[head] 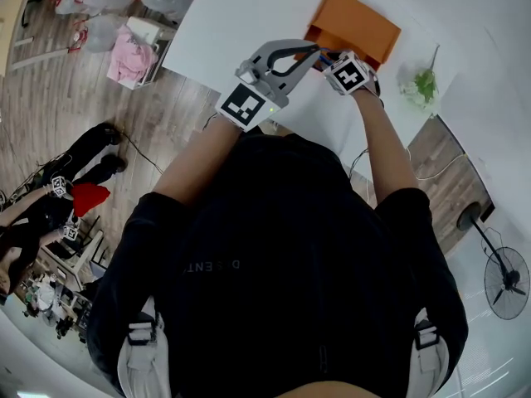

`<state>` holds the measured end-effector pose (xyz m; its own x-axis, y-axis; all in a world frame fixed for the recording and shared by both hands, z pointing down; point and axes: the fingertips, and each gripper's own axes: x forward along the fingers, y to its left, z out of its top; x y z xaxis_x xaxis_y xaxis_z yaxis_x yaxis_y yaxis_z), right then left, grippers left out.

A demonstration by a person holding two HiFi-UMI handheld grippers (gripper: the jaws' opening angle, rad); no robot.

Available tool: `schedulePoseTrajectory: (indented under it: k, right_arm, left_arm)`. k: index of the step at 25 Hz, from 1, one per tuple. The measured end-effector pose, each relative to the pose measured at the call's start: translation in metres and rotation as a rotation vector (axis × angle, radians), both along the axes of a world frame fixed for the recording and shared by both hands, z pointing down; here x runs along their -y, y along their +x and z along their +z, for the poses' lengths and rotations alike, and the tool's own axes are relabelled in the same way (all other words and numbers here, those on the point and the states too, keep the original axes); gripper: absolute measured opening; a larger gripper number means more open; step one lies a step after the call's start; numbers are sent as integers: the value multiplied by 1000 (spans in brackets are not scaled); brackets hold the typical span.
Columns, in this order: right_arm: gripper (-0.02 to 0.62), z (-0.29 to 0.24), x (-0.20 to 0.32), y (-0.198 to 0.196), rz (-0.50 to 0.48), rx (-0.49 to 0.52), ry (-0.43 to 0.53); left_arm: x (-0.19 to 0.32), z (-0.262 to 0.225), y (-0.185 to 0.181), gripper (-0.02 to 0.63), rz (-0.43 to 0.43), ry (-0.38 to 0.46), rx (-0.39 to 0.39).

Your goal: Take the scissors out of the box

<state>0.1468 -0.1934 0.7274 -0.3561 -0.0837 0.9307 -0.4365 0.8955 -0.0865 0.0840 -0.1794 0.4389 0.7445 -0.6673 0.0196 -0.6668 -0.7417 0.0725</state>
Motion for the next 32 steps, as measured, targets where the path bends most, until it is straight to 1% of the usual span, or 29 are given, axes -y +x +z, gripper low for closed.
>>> schedulePoseTrajectory:
  k: [5, 11, 13, 15, 17, 21, 26, 32]
  right_arm:
    - [130, 15, -6, 0, -13, -35, -59]
    - [135, 25, -5, 0, -30, -69, -62]
    - [133, 29, -5, -3, -44, -65, -58]
    - [127, 32, -5, -5, -53, -66, -55]
    - [123, 32, -5, -3, -48, -87, -54]
    - [98, 34, -3, -1, -48, -108, -33]
    - [91, 23, 0, -3, 13, -38, -9]
    - [91, -8, 4, -14, 84, 99, 55]
  left_arm:
    - [2, 1, -4, 20, -7, -1, -4]
    - [2, 3, -10, 20, -21, -8, 0]
    - [2, 2, -13, 20, -24, -8, 0]
    - [2, 2, -16, 20, -32, -14, -3]
    - [3, 3, -19, 20, -37, -17, -3]
    - [5, 4, -22, 20, -37, -13, 1]
    - [3, 2, -23, 20, -26, -10, 10]
    - [1, -2, -22, 20, -2, -17, 5]
